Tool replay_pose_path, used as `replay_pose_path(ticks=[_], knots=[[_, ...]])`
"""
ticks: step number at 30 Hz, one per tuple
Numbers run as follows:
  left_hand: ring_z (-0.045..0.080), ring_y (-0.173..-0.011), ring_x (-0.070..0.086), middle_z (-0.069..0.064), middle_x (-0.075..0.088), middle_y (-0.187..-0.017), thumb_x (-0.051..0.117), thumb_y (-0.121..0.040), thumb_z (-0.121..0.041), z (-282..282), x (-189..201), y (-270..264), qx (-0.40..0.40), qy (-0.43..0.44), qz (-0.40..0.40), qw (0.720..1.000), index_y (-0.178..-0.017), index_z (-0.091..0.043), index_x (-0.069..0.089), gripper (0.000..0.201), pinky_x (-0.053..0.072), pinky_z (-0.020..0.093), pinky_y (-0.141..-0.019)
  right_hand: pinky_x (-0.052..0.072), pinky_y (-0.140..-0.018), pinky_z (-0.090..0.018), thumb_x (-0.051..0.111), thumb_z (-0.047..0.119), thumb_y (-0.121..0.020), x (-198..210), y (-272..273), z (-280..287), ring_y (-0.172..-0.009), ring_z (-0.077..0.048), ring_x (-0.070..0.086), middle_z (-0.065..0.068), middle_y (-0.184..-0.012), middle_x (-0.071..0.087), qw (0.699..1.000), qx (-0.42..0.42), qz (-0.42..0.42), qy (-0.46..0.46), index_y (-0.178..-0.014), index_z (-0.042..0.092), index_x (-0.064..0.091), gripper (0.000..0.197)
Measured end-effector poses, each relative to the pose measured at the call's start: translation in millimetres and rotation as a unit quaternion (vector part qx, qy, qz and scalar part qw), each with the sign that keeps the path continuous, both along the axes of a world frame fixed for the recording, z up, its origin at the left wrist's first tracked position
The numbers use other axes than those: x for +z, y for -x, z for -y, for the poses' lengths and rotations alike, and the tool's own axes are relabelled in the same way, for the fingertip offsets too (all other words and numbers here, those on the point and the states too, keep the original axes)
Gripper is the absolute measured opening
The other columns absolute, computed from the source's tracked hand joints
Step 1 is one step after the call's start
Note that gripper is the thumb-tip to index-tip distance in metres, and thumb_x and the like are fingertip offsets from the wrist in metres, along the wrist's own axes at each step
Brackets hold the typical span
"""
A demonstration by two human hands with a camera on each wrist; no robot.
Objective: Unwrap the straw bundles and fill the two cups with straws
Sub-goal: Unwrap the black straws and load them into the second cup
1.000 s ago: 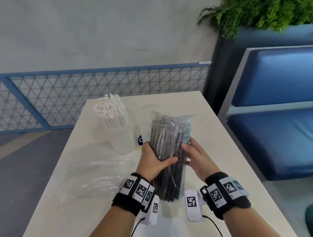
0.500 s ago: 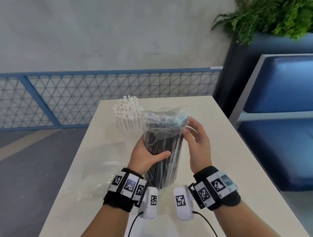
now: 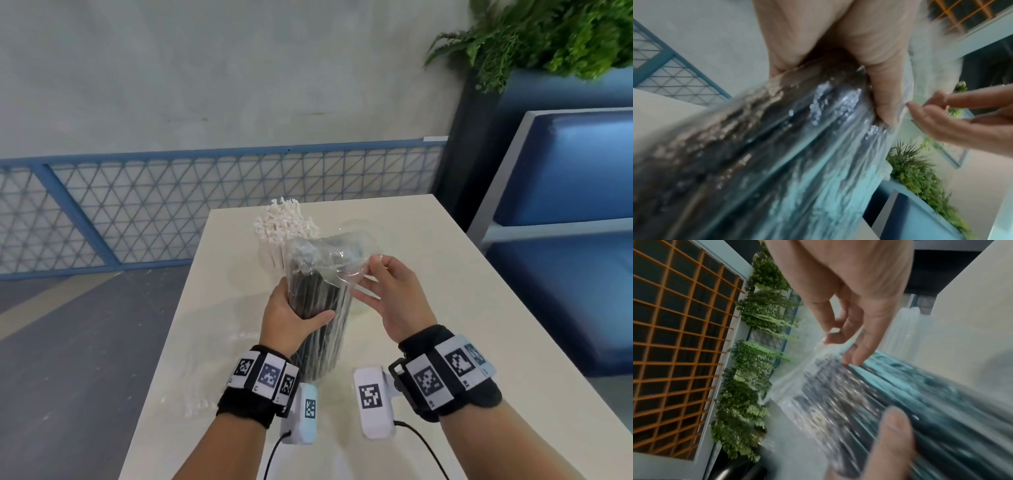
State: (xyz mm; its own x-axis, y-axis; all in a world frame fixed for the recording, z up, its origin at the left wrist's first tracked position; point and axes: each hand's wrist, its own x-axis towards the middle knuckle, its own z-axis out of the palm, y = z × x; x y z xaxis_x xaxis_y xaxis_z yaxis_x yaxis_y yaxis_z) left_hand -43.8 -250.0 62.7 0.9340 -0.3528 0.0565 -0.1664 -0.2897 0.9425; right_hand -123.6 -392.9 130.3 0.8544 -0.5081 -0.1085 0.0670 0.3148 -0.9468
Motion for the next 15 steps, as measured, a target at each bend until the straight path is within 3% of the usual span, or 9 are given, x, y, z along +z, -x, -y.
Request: replay_pose_path(ticks=[3,7,8,10,13,15], knots=[[0.017,-0.108,0.059,0.001,0.062,-0.116,0.088,-0.054,-0.032,-7.5,-10.1,-0.1,-0.012,-0.018,-0.008,1.0,-0.121,-0.02,0.05,0.077,0.049,0.037,-0.095,0.057,-0.07,-0.025,0.044,0.017,-0.097,12.7,2.0,1.8,-0.077,-0.019,0.067,0.002,-0.073,0.056,0.997,-0.026,0.052,-0.056,-0.084,0.011,0.051,0.016],[0.017,-0.106,0.06,0.0,0.063,-0.114,0.088,-0.054,-0.028,-10.5,-12.2,1.5,-0.02,0.002,-0.03,0.999,-0.118,-0.022,0.051,0.074,0.049,0.038,-0.095,0.052,-0.084,-0.026,0.046,0.011,-0.095,22.3,3.6,3.0,-0.093,-0.018,0.069,-0.003,-0.091,0.067,0.991,-0.032,0.108,-0.07,-0.098,0.012,0.053,0.007],[0.016,-0.105,0.06,0.0,0.063,-0.114,0.088,-0.054,-0.027,-10.6,-11.2,1.5,-0.022,0.002,-0.029,0.999,-0.118,-0.022,0.051,0.074,0.049,0.037,-0.094,0.051,-0.085,-0.025,0.047,0.012,-0.095,22.2,4.1,2.0,-0.095,-0.016,0.068,-0.003,-0.094,0.068,0.994,-0.026,0.106,-0.025,-0.096,0.012,0.054,0.008],[0.015,-0.103,0.06,-0.001,0.064,-0.111,0.088,-0.056,-0.024,-10.6,-7.8,2.7,-0.024,0.006,-0.02,1.0,-0.117,-0.019,0.051,0.072,0.049,0.032,-0.091,0.047,-0.084,-0.017,0.049,0.013,-0.094,19.0,5.8,0.2,-0.092,-0.007,0.065,-0.001,-0.093,0.069,0.986,-0.018,0.072,0.151,-0.089,0.008,0.06,0.013],[0.013,-0.101,0.059,-0.002,0.062,-0.11,0.087,-0.058,-0.022,-9.4,-1.1,6.9,-0.036,0.012,-0.016,0.999,-0.12,-0.017,0.05,0.073,0.046,0.025,-0.086,0.038,-0.082,-0.004,0.05,0.013,-0.094,17.7,2.5,2.6,-0.093,0.002,0.058,0.008,-0.097,0.067,0.897,-0.012,0.04,0.44,-0.092,0.013,0.068,0.018],[0.011,-0.101,0.059,-0.003,0.061,-0.111,0.088,-0.057,-0.021,-8.3,1.2,9.6,-0.058,0.006,-0.017,0.998,-0.12,-0.019,0.049,0.074,0.046,0.024,-0.087,0.032,-0.086,0.001,0.046,0.01,-0.094,25.1,-4.3,7.4,-0.101,-0.001,0.053,0.012,-0.106,0.06,0.834,-0.011,0.068,0.548,-0.105,0.014,0.066,0.022]])
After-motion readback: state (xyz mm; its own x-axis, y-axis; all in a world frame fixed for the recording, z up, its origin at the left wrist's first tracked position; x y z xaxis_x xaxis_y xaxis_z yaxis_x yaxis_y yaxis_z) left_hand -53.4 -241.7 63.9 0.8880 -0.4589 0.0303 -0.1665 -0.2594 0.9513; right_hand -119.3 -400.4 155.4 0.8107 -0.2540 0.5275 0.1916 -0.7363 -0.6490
